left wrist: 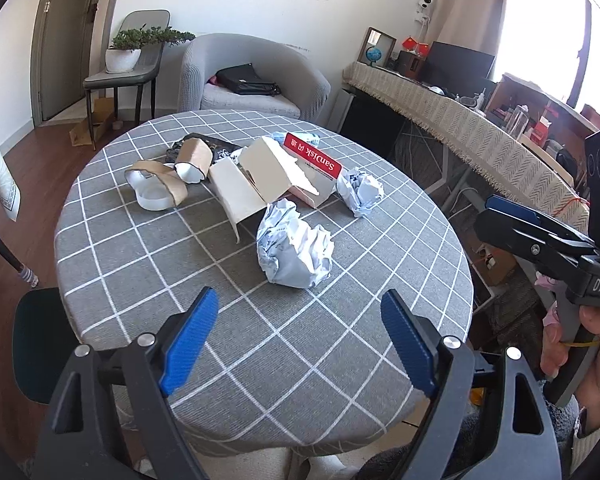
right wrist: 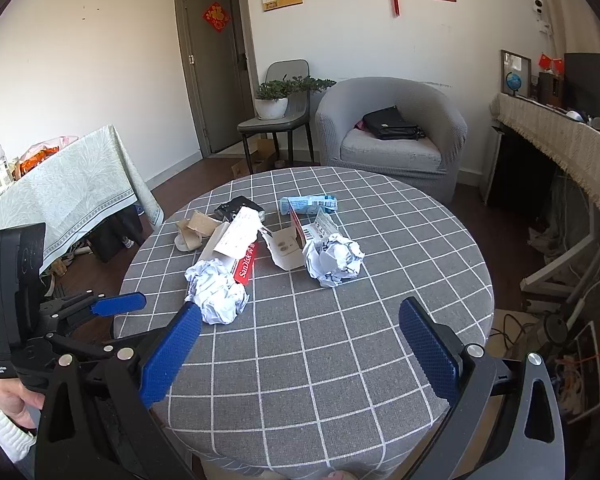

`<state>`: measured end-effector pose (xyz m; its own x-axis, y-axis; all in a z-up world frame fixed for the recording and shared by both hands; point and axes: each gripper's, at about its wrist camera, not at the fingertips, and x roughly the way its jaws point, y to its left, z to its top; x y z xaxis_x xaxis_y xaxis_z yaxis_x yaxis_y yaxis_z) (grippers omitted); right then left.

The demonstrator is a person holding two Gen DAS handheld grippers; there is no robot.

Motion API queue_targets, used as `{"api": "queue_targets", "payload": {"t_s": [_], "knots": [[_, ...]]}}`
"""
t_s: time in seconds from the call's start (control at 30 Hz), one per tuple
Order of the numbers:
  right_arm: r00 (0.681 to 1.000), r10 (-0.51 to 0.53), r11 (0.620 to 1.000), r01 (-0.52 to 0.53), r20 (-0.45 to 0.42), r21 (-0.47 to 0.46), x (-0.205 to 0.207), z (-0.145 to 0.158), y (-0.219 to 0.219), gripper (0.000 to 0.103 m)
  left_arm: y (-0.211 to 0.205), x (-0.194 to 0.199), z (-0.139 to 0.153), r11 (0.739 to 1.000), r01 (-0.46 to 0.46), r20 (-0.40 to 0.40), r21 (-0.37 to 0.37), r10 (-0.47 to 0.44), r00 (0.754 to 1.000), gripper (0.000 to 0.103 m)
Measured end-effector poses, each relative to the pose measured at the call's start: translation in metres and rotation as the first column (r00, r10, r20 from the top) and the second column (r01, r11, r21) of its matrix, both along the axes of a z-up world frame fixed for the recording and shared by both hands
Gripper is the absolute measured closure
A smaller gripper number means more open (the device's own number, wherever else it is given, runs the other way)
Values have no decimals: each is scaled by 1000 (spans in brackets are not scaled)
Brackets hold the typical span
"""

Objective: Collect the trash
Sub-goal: 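Close the left tool on the large paper ball while the right tool grasps another paper ball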

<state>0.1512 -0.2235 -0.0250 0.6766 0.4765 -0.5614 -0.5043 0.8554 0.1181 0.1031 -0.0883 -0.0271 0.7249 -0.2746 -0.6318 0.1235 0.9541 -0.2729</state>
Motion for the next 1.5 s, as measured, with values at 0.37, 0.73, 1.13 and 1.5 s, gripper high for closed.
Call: {"api": "queue_targets", "payload": {"t_s": [0.37,0.73,1.13,1.5], "knots": [[997,27,1000,-26,-71,8,45,-16,-4,3,-4,42,-18,999,-41,-44,-14,40,998,20],[990,20,1000,-18,-142,10,80,-34,8,3,-4,55,-21,999,-22,-27,-42,21,999,45],[986,-9,1000,9,-168,-2,106,-41,29,21,11,41,-15,998,19,-13,-55,-20,1000,52],[976,-60,997,51,-208,-50,122,-49,42,46,42,20,-1,999,-8,15,-42,9,1000,52]]}}
